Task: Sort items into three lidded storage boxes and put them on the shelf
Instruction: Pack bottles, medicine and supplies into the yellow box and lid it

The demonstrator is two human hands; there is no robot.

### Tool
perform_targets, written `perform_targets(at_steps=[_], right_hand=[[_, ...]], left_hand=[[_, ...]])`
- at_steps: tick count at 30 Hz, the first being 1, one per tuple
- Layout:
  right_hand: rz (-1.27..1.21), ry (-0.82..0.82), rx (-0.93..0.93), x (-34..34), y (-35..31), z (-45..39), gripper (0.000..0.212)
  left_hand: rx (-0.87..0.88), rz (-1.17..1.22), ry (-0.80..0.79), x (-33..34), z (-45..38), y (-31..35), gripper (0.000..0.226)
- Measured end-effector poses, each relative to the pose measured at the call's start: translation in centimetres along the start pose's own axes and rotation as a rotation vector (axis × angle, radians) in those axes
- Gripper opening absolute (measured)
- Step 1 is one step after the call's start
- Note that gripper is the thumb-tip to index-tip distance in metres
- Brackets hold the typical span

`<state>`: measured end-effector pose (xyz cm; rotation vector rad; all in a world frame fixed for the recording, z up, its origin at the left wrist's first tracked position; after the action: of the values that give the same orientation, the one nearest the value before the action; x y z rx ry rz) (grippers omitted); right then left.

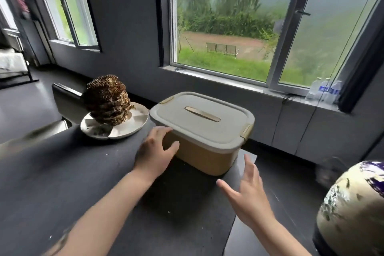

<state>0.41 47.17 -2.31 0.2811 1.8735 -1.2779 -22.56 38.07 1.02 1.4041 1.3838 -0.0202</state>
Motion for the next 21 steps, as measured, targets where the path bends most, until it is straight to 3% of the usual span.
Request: perform_targets(at_steps=[4, 10, 13, 17, 21], right_hand=[[-0.381, 0.07, 0.165, -0.1, -0.8, -7.6, 0.11], [-0.642, 0.136, 0.259, 1.0, -0.3, -13.3, 0.105], [-0.735, 0.156, 0.282, 1.5, -0.1, -13.8, 0.105], [-0.883, 0.217, 0.328, 1.2, 0.7, -13.3, 0.1], [-0.915, 0.152, 0.305, -0.2, 1.4, -12.3, 0.099]], left_hand=[[0.001, 0.076, 0.036, 1.2, -13.2, -2.0, 0.046], [-0.287, -0.025, -0.261, 5.1, -22.8, -8.0, 0.083], [-0.283, -0.043, -0.376, 5.8, -24.4, -9.1, 0.092], [-0.292, 0.031, -0.406, 4.5, -22.2, -8.8, 0.087], [-0.329, 0.124, -0.272, 0.8, -15.6, -8.2, 0.082]])
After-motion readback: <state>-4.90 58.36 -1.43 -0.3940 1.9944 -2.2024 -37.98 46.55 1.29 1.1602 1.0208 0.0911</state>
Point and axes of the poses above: each hand's wrist, its own z-axis away from the middle knuckle, its own x-axis out of the palm, y = z × x, the point moved 2 cm from there along -z, towards the middle knuckle, and after that the axes turned 3 degrees about z, right-handed, at the moved point
